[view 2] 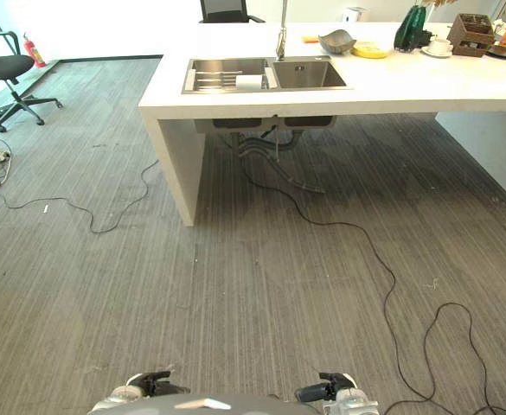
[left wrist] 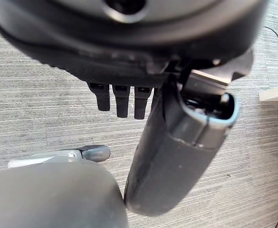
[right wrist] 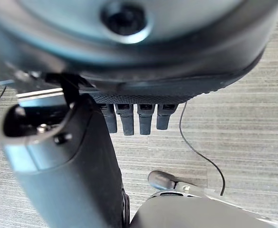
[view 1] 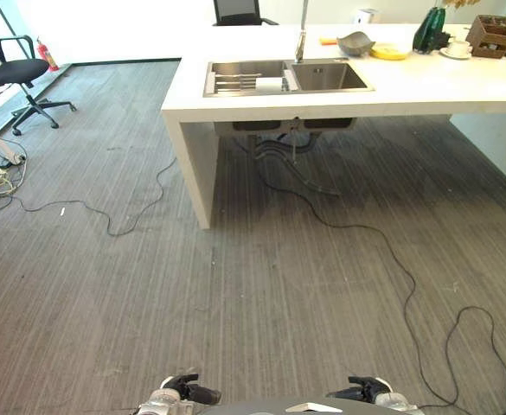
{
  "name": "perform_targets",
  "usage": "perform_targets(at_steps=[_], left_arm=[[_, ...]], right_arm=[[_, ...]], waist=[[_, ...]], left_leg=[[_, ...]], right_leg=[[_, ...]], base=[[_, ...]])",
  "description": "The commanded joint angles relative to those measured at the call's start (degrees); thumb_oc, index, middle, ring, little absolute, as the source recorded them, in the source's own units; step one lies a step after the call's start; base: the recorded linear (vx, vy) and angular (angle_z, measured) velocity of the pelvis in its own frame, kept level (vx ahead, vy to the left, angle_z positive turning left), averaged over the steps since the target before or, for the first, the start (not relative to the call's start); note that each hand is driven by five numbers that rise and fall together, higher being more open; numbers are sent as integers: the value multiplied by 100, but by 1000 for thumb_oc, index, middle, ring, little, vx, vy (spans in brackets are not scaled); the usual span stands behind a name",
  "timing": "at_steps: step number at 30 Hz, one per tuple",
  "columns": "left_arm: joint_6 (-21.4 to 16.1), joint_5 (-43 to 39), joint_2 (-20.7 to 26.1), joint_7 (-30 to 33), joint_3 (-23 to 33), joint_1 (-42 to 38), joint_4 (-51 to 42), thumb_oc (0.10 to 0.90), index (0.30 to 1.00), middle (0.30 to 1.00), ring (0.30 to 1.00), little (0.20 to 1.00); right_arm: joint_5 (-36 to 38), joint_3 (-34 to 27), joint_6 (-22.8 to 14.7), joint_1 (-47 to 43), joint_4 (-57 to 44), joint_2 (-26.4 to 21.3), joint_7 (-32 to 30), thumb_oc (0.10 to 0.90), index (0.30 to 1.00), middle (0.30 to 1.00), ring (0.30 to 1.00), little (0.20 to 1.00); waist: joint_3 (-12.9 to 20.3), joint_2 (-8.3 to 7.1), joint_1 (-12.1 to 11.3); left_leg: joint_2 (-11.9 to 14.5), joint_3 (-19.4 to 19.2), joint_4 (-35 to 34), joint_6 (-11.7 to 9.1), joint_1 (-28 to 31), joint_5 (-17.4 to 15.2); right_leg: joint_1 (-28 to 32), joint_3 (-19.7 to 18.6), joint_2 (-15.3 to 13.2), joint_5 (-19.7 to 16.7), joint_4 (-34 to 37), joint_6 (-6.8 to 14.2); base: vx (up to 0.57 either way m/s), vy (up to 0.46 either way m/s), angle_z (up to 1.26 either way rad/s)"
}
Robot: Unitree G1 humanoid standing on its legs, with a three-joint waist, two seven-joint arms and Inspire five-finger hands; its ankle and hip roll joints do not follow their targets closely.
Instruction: Place the dishes in the dishwasher.
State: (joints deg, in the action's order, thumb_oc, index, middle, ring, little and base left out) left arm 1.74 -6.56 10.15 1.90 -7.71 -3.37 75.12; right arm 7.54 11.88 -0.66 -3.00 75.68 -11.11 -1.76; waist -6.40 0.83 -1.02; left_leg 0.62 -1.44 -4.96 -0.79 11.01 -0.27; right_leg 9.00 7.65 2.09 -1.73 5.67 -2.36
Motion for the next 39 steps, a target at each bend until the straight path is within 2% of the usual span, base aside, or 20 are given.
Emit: perform_targets(at_steps=[1,16,17,18,19,20,21,23,24,25,26,27,28,29,31,32,36,37,38,39], left_arm=[[-22,282,-313,16,-243,-307,426,800,900,900,900,900],[-65,-31,-201,115,-60,-350,421,800,900,900,900,900],[-99,-162,-186,131,-2,-354,410,800,900,900,900,900],[-99,-163,-185,131,-2,-356,410,800,900,900,900,900],[-123,-243,-175,139,21,-385,377,800,900,900,900,900],[-133,-398,-149,124,109,-399,348,800,900,900,900,900],[-132,-399,-148,123,109,-400,348,800,900,900,900,900],[-140,-492,-179,133,99,-438,323,800,900,900,900,900],[-177,-543,-190,180,71,-527,295,800,900,900,900,900],[-177,-544,-189,180,70,-530,296,800,900,900,900,900],[-184,-646,-176,161,141,-488,270,800,900,900,900,900],[-184,-647,-173,161,139,-483,268,800,900,900,900,900],[-190,-629,-194,168,161,-352,247,800,900,900,900,900],[-189,-628,-195,170,157,-340,243,800,900,900,900,900],[-208,-601,-216,206,205,-247,247,800,900,900,900,900],[-277,-548,-133,348,269,-243,201,800,900,900,900,900],[-365,-460,8,567,276,-274,87,800,900,900,900,900],[-417,-424,30,687,230,-317,-47,800,900,900,900,900],[-428,-385,83,748,226,-359,-142,800,900,900,900,900],[-531,-394,154,892,170,-510,-399,800,900,900,900,900]], right_arm=[[-138,136,1,-164,227,37,-39,800,900,900,900,900],[-135,191,-28,-315,110,-65,-76,800,900,900,900,900],[-109,239,-64,-377,49,-64,-62,800,900,900,900,900],[-109,239,-64,-379,50,-63,-62,800,900,900,900,900],[-84,264,-79,-427,7,-75,-71,800,900,900,900,900],[-82,299,-93,-434,-36,-114,-68,800,900,900,900,900],[-82,299,-93,-436,-35,-113,-68,800,900,900,900,900],[-70,331,-81,-489,-69,-190,-65,800,900,900,900,900],[-91,325,-63,-549,-47,-236,-100,800,900,900,900,900],[-91,322,-63,-551,-46,-235,-100,800,900,900,900,900],[-125,301,-49,-520,-24,-244,-162,800,900,900,900,900],[-125,302,-49,-516,-25,-241,-162,800,900,900,900,900],[-71,277,-93,-470,-103,-236,-157,800,900,900,900,900],[-70,279,-93,-459,-107,-238,-157,800,900,900,900,900],[-80,315,-133,-451,-164,-237,-151,800,900,900,900,900],[-150,354,-123,-515,-100,-228,-180,800,900,900,900,900],[-202,376,-145,-511,-47,-129,-218,800,900,900,900,900],[-216,402,-149,-504,-55,-77,-226,800,900,900,900,900],[-230,413,-155,-501,-57,-46,-227,800,900,900,900,900],[-180,418,-191,-497,-59,2,-214,800,900,900,900,900]], waist=[[8,-131,47],[-159,-86,50],[-260,-139,13],[-255,-139,16],[-351,-193,-10],[-516,-279,-117],[-513,-267,-106],[-699,-323,-294],[-787,-317,-381],[-792,-315,-383],[-750,-267,-519],[-758,-284,-531],[-664,-114,-650],[-665,-141,-656],[-586,-110,-761],[-497,-102,-864],[-348,-167,-871],[-288,-208,-862],[-235,-292,-862],[-85,-407,-821]], left_leg=[[73,-99,-4,-227,-107,-130],[204,-59,-4,-294,-197,0],[254,-53,461,-320,-403,-73],[254,-49,494,-321,-427,-90],[235,-48,1113,-368,-732,-214],[173,45,2274,-451,-1253,-14],[186,62,2336,-456,-1293,-45],[20,236,3288,-488,-1816,310],[-11,80,3167,-484,-2269,492],[-10,80,3194,-481,-2273,469],[16,-234,2369,-380,-2642,464],[1,-254,2354,-374,-2613,457],[122,-476,1199,-394,-2747,913],[92,-497,1121,-391,-2691,945],[107,-661,261,-402,-2832,1151],[162,-562,113,-432,-2921,1223],[184,-598,125,-387,-2707,1464],[142,-625,112,-348,-2637,1540],[88,-620,98,-272,-2535,1495],[-22,-637,57,-176,-2341,1371]], right_leg=[[178,-149,-451,436,-67,723],[64,-159,-317,447,-67,604],[55,-207,-318,439,-70,549],[47,-204,-317,439,-71,548],[-7,-214,-331,445,-107,497],[44,-252,-333,453,-87,407],[37,-241,-318,455,-90,404],[156,-248,-366,503,-67,355],[261,-192,-375,609,-67,344],[270,-191,-374,621,-67,346],[399,-224,-282,781,-67,374],[416,-234,-303,795,-67,381],[540,-344,-123,970,-67,418],[557,-347,-156,987,-67,424],[751,-491,-121,1200,-67,450],[965,-691,-91,1343,-67,449],[1277,-965,-106,1428,-67,411],[1363,-983,-142,1380,-67,449],[1366,-992,-215,1385,-233,496],[1295,-1012,-321,1202,-578,631]], base=[[0,0,0],[2,-44,-1],[-19,-125,-1],[-54,-128,-6],[-61,-188,-9],[-63,-188,1],[-10,-198,11],[85,-115,5],[119,-63,-10],[285,-25,2],[209,10,12],[441,82,12],[258,75,4],[359,99,-5],[355,80,-6],[360,85,-13],[383,100,-61],[462,135,-60],[599,195,-56],[423,137,-44]])
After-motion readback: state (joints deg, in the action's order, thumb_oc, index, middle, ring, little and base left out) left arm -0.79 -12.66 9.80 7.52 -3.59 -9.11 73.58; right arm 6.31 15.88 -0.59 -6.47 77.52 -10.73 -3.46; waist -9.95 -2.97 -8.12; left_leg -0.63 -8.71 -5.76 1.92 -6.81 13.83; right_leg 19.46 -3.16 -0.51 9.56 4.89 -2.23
